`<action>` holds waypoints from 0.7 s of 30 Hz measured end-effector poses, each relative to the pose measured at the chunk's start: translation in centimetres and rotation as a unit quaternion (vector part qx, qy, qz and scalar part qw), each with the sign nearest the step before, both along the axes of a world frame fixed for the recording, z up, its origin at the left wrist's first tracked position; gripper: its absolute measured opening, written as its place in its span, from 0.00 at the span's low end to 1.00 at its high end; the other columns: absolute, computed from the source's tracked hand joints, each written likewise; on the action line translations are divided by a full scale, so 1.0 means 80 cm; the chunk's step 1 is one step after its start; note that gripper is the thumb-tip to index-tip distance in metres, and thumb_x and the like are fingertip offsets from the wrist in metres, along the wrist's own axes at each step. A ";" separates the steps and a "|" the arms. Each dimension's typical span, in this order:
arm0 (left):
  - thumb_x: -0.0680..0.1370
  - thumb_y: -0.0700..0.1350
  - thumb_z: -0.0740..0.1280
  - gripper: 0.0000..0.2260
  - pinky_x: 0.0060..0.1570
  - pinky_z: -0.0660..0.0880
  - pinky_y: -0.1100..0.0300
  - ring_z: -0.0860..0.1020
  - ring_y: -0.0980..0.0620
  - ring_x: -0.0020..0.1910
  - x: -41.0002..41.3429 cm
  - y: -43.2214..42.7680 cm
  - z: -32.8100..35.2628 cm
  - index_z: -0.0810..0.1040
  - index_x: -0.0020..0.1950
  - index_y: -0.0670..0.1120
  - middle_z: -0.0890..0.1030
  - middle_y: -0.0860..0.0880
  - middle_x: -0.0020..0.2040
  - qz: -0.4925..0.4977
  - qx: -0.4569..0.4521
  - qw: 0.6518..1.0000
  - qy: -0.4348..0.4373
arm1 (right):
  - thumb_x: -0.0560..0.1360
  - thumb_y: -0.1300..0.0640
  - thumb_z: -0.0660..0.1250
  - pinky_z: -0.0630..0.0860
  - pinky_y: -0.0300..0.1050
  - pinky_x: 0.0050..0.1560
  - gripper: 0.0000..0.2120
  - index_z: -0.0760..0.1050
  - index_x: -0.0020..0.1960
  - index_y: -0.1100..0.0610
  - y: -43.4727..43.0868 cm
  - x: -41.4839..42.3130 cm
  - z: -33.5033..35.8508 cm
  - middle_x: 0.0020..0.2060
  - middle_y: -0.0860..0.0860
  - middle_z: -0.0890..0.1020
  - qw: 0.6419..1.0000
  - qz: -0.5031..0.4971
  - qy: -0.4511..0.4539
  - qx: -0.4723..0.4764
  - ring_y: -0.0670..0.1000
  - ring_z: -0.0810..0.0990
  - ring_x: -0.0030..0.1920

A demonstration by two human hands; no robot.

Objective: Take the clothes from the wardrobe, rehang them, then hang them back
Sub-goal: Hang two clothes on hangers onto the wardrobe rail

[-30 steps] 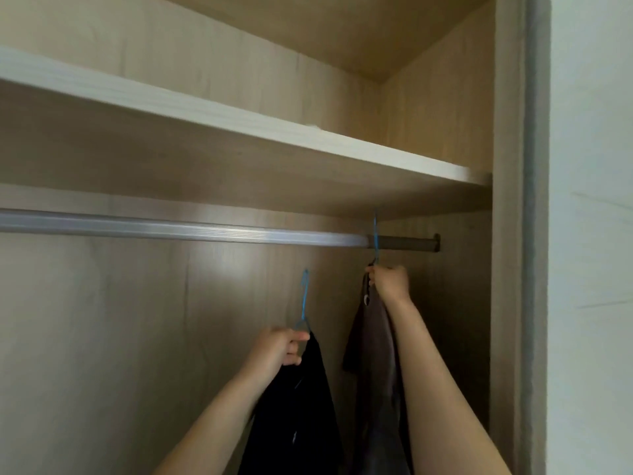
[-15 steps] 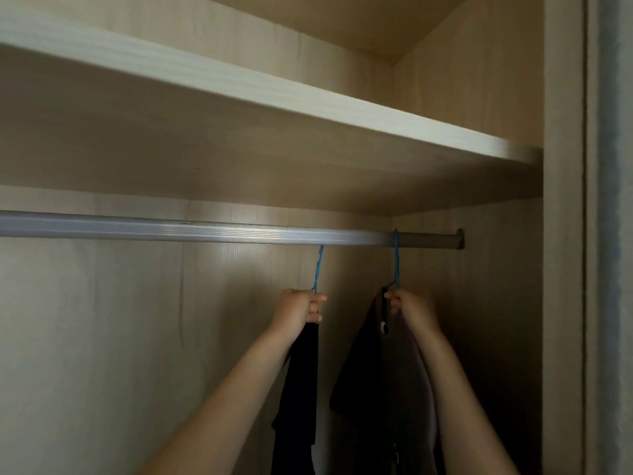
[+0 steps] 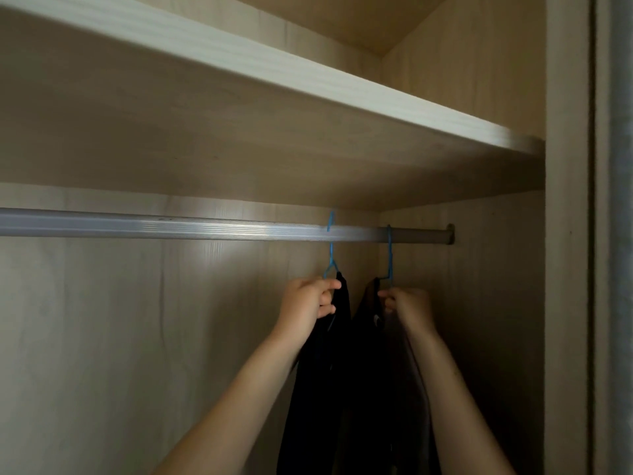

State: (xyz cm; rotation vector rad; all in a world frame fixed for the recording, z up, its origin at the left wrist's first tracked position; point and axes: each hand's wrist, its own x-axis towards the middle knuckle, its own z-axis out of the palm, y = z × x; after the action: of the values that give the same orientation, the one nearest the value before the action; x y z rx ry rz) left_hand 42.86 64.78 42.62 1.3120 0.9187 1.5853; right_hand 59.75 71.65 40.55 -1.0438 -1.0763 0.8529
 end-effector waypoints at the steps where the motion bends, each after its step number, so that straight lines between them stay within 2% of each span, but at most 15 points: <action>1: 0.80 0.35 0.59 0.13 0.25 0.73 0.69 0.63 0.60 0.13 -0.001 -0.002 -0.008 0.78 0.39 0.40 0.64 0.54 0.15 0.003 0.004 1.000 0.000 | 0.79 0.64 0.59 0.66 0.40 0.31 0.15 0.77 0.35 0.60 0.000 0.002 0.000 0.16 0.46 0.73 1.000 -0.001 -0.001 -0.003 0.49 0.70 0.29; 4: 0.80 0.34 0.60 0.11 0.26 0.72 0.69 0.64 0.60 0.14 -0.002 -0.005 -0.022 0.78 0.40 0.39 0.65 0.54 0.15 0.006 0.013 1.000 0.002 | 0.80 0.64 0.58 0.66 0.39 0.31 0.14 0.77 0.39 0.63 -0.004 0.007 0.004 0.20 0.49 0.75 1.000 0.000 0.003 -0.018 0.49 0.70 0.30; 7: 0.80 0.34 0.60 0.12 0.23 0.71 0.69 0.64 0.60 0.13 0.001 0.005 -0.019 0.78 0.39 0.40 0.65 0.54 0.15 0.018 -0.001 0.999 0.026 | 0.80 0.63 0.57 0.68 0.39 0.33 0.11 0.78 0.48 0.63 -0.006 0.013 0.009 0.37 0.54 0.78 0.999 -0.004 -0.002 -0.035 0.48 0.73 0.35; 9: 0.80 0.34 0.60 0.12 0.22 0.71 0.70 0.65 0.60 0.13 0.005 0.012 -0.013 0.79 0.40 0.39 0.65 0.55 0.15 0.019 -0.017 0.998 0.054 | 0.81 0.62 0.57 0.68 0.39 0.33 0.11 0.77 0.55 0.63 -0.003 0.016 0.009 0.42 0.55 0.78 0.999 -0.014 -0.001 -0.040 0.47 0.74 0.36; 11: 0.80 0.34 0.58 0.11 0.22 0.72 0.69 0.65 0.60 0.13 0.014 0.018 -0.006 0.80 0.44 0.38 0.65 0.56 0.14 0.015 -0.033 0.996 0.079 | 0.80 0.62 0.58 0.69 0.40 0.34 0.11 0.78 0.54 0.63 0.000 0.019 0.006 0.43 0.56 0.78 0.999 -0.028 0.001 -0.042 0.48 0.74 0.36; 13: 0.80 0.34 0.57 0.12 0.21 0.71 0.69 0.65 0.60 0.12 0.024 0.022 0.000 0.80 0.50 0.36 0.66 0.55 0.15 0.010 -0.045 0.994 0.095 | 0.80 0.62 0.58 0.69 0.40 0.34 0.11 0.78 0.53 0.64 0.002 0.023 0.006 0.40 0.55 0.77 0.998 -0.038 0.003 -0.041 0.49 0.74 0.36; 16: 0.81 0.34 0.56 0.14 0.20 0.70 0.69 0.66 0.57 0.14 0.042 0.028 0.007 0.79 0.57 0.32 0.66 0.47 0.23 0.001 -0.059 0.993 0.099 | 0.80 0.62 0.58 0.68 0.40 0.33 0.12 0.78 0.48 0.65 0.006 0.029 0.007 0.39 0.56 0.76 0.998 -0.047 -0.002 -0.042 0.49 0.73 0.34; 18: 0.81 0.34 0.56 0.13 0.19 0.69 0.70 0.66 0.57 0.14 0.052 0.032 0.006 0.80 0.54 0.35 0.64 0.47 0.28 -0.005 -0.056 0.994 0.096 | 0.79 0.62 0.58 0.67 0.40 0.33 0.13 0.77 0.40 0.61 0.009 0.033 0.007 0.37 0.55 0.76 0.998 -0.046 -0.010 -0.051 0.49 0.73 0.34; 21: 0.81 0.35 0.57 0.14 0.19 0.68 0.70 0.64 0.60 0.12 0.055 0.039 -0.001 0.79 0.40 0.39 0.64 0.48 0.27 -0.002 -0.047 0.994 0.097 | 0.79 0.62 0.58 0.67 0.40 0.33 0.13 0.75 0.38 0.57 0.010 0.032 0.008 0.36 0.52 0.76 0.997 -0.045 -0.016 -0.055 0.48 0.73 0.34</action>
State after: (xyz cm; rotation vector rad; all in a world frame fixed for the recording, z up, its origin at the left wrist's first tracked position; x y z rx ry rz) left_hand 47.27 67.89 42.55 1.4173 1.0954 1.4123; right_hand 62.34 72.47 41.18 -1.1935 -1.0097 0.8323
